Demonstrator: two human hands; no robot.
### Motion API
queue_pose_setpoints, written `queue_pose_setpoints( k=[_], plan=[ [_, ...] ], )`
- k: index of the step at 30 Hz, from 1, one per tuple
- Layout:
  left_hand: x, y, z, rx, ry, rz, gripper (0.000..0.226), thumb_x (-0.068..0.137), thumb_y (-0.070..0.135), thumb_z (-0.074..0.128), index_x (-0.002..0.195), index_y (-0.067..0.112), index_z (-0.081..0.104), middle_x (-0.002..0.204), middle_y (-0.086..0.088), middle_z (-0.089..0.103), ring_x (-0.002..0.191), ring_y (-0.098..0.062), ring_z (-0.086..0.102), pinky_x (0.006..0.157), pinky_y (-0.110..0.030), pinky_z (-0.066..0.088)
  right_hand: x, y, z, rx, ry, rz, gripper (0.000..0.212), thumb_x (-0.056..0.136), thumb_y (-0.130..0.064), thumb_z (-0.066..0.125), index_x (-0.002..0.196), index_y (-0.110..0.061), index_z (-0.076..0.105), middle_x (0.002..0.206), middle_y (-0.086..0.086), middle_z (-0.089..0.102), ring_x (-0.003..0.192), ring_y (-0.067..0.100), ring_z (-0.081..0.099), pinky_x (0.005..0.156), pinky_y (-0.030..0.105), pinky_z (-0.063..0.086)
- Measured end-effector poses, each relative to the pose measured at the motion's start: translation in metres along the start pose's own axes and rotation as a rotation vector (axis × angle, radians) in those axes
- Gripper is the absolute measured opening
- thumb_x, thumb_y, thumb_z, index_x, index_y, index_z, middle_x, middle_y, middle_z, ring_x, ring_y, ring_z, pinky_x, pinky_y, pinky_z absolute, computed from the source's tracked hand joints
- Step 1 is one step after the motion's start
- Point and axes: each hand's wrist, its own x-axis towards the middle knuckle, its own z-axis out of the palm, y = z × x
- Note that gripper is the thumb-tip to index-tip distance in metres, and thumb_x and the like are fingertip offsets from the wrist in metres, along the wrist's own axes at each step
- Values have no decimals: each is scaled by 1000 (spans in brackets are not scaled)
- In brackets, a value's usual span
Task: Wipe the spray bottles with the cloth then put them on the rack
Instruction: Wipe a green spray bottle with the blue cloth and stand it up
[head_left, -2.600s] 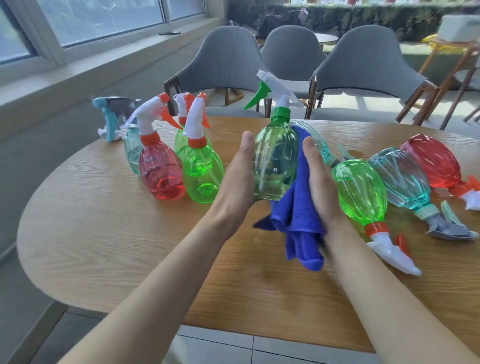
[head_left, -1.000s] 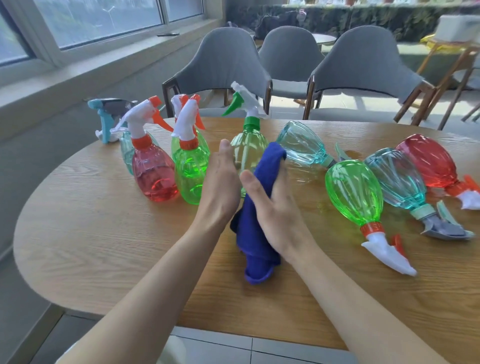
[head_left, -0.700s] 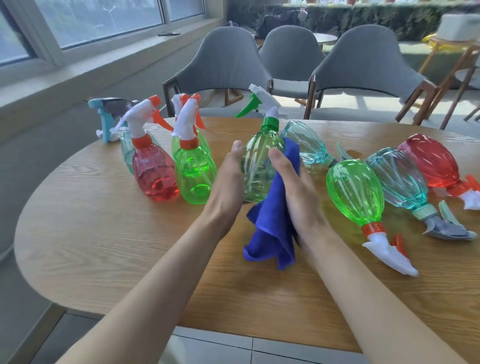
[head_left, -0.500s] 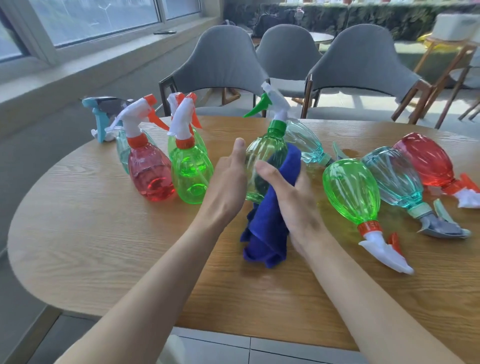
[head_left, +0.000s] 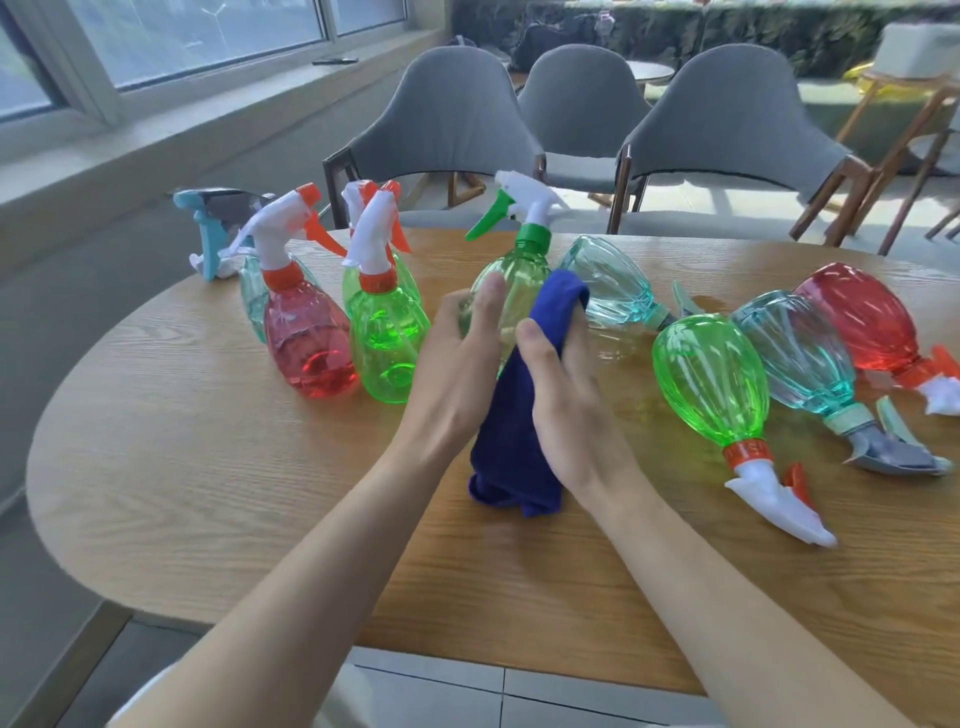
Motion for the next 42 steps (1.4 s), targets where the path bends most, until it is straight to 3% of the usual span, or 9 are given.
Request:
queue_pose_setpoints(
  k=[3, 9, 12, 16, 21, 24, 32, 36, 42],
  plan=[
    [2, -1, -3, -71, 23, -80, 54, 101, 74, 46, 119, 26, 64, 107, 19, 66, 88, 14, 60, 81, -20, 46, 1, 4, -1, -80, -29, -28, 66, 107, -56, 36, 167, -34, 21, 140, -49, 25, 136, -32, 15, 116, 9, 10],
    [4, -9, -2, -101, -40, -98, 48, 93, 83, 51, 107, 40, 68, 117, 16, 73, 97, 9, 68, 102, -42, 55, 14, 7, -2, 224, 35, 147, 67, 97, -71, 45, 155, -39, 47, 151, -14, 58, 144, 9, 50, 125, 52, 34],
    [8, -10, -2, -90, -9, -142, 52, 91, 85, 48, 107, 39, 65, 109, 20, 69, 100, 2, 66, 102, -40, 54, 12, 9, -1, 171, 12, 146, 63, 98, -71, 43, 153, -41, 46, 148, -22, 56, 142, -3, 46, 126, 41, 30],
    [14, -9, -3, -102, 29, -206, 36, 101, 75, 46, 91, 42, 55, 89, 27, 51, 79, 10, 48, 76, -25, 41, 11, 8, -6, -1, 22, 144, 25, 109, -54, 46, 113, -34, 59, 112, -5, 66, 95, -8, 58, 93, 25, 42],
    [21, -15, 2, -107, 32, -212, 67, 102, 76, 43, 145, 28, 60, 101, 28, 52, 91, 13, 48, 77, -22, 38, 25, 5, -17, -102, 122, 153, 29, 106, -49, 54, 108, -22, 66, 163, -7, 27, 124, -4, 44, 96, 23, 32],
    [20, -14, 7, -69, 31, -201, 54, 103, 75, 41, 130, 32, 61, 100, 27, 55, 91, 11, 52, 72, -19, 37, 37, 3, -23, -164, 157, 212, 30, 107, -48, 53, 110, -22, 68, 177, -9, -4, 155, 9, 25, 97, 22, 21],
    [30, -16, 10, -71, 34, -165, 58, 99, 80, 44, 120, 31, 65, 112, 20, 68, 103, 5, 61, 84, -27, 44, 61, 14, -28, -285, 122, 228, 34, 111, -38, 47, 125, -15, 68, 178, -5, -11, 162, 14, 11, 101, 20, 16],
    [34, -18, 7, -67, 42, -183, 65, 90, 88, 46, 114, 32, 69, 112, 15, 74, 106, -5, 69, 96, -36, 51, 63, 19, -24, -299, 100, 208, 34, 112, -37, 44, 123, -15, 67, 178, -9, -5, 162, 12, 12, 108, 27, 19],
    [32, -16, 2, -66, 45, -182, 70, 88, 89, 44, 115, 29, 70, 113, 12, 76, 108, -9, 70, 103, -40, 51, 62, 21, -10, -166, 141, 275, 25, 104, -37, 40, 91, -29, 60, 144, 8, 52, 143, 31, 43, 119, 50, 32]
  ],
)
